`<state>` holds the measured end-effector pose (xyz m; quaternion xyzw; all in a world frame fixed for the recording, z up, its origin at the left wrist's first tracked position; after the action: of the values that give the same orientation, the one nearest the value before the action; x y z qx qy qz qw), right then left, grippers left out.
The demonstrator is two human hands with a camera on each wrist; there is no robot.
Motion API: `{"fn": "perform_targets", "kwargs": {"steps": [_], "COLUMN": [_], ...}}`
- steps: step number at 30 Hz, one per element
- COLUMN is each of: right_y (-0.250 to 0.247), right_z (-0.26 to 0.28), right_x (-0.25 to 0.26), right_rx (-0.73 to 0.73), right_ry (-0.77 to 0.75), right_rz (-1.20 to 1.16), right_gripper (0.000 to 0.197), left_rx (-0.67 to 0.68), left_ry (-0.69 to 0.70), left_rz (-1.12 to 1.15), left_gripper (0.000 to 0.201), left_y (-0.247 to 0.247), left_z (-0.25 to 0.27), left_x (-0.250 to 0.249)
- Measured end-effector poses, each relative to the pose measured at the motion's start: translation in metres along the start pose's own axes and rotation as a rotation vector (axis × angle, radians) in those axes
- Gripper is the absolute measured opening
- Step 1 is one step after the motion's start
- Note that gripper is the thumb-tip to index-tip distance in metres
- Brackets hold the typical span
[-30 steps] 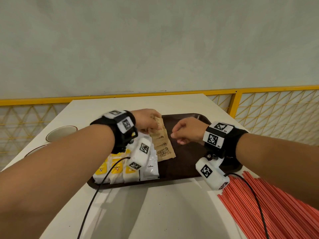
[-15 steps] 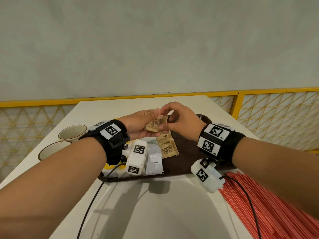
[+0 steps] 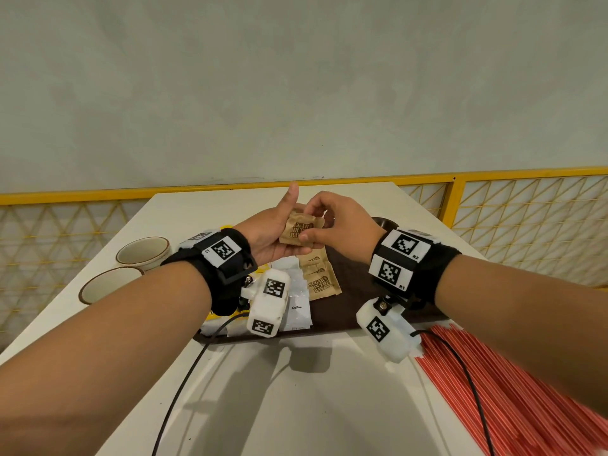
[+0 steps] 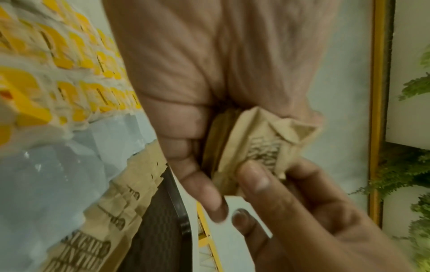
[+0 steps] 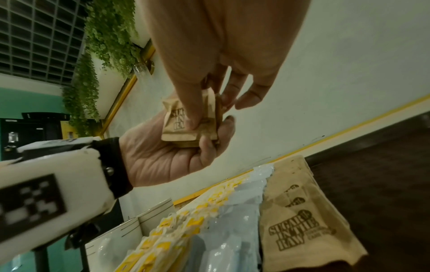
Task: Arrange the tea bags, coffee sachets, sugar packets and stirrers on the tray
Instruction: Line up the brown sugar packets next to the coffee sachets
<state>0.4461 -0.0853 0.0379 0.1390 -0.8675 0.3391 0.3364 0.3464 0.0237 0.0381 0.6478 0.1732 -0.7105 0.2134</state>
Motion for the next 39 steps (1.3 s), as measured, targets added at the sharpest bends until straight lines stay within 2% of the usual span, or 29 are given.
{"fn": "perform_targets", "kwargs": {"steps": [5, 8, 11, 14, 16, 19, 24, 27, 29, 35, 37, 39], "right_y": [-0.002, -0.005, -0.011, -0.018, -0.023, -0.029, -0.027, -0.022, -0.018, -0.006, -0.005, -0.006], "right_z": [0.002, 0.005, 0.008, 0.011, 0.012, 0.014, 0.017, 0.018, 0.018, 0.021, 0.022, 0.023], "right_x": [-0.004, -0.005, -0.007, -0.013, -0.019, -0.027, -0.042, -0.050, -0.054, -0.063, -0.065, -0.064], "right_rx": [0.094, 0.115, 0.116, 0.144, 0.186, 0.278, 0.352, 0.347, 0.358, 0.394, 0.403, 0.429], "right_ry": [0.061, 0.111, 0.213, 0.323, 0.339, 0.334, 0.341, 0.363, 0.367, 0.398, 0.436, 0.475], "right_rz": [0.026, -0.026, -0.099, -0.162, -0.146, -0.059, 0.053, 0.069, 0.082, 0.074, 0.068, 0.090], "right_gripper": [0.016, 0.020, 0.021, 0.018, 0.018, 0.018, 0.018, 0.018, 0.018, 0.020, 0.025, 0.038], "left_rx": [-0.087, -0.101, -0.080, -0.075, -0.071, -0.029, 0.111, 0.111, 0.092, 0.135, 0.146, 0.151], "left_ry": [-0.027, -0.057, -0.064, -0.050, -0.034, 0.035, 0.108, 0.145, 0.171, 0.209, 0.209, 0.208], "left_rz": [0.015, 0.009, -0.074, -0.150, -0.254, -0.553, -0.983, -1.102, -1.186, -1.398, -1.401, -1.400], "left_gripper": [0.045, 0.040, 0.038, 0.022, 0.014, 0.009, 0.015, 0.012, 0.017, 0.017, 0.011, 0.007], "left_y": [0.007, 0.011, 0.015, 0.020, 0.020, 0.019, 0.017, 0.020, 0.023, 0.022, 0.020, 0.019], "left_z": [0.001, 0.001, 0.002, 0.005, 0.004, 0.001, -0.007, -0.013, -0.018, -0.031, -0.035, -0.037], "left_x": [0.002, 0.001, 0.002, 0.001, -0.001, -0.002, 0.000, 0.004, 0.010, 0.018, 0.020, 0.022]}}
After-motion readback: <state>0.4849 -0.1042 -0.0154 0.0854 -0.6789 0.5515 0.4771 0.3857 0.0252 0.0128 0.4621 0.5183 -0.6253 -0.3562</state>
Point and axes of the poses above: each hand's wrist, its own z-axis away from the middle knuckle, its own y-axis out of the palm, x = y × z, the point moved 1 cm from there along -z, towards the middle knuckle, and after that the axes turned 13 degrees about -x, right-handed, at the moved point
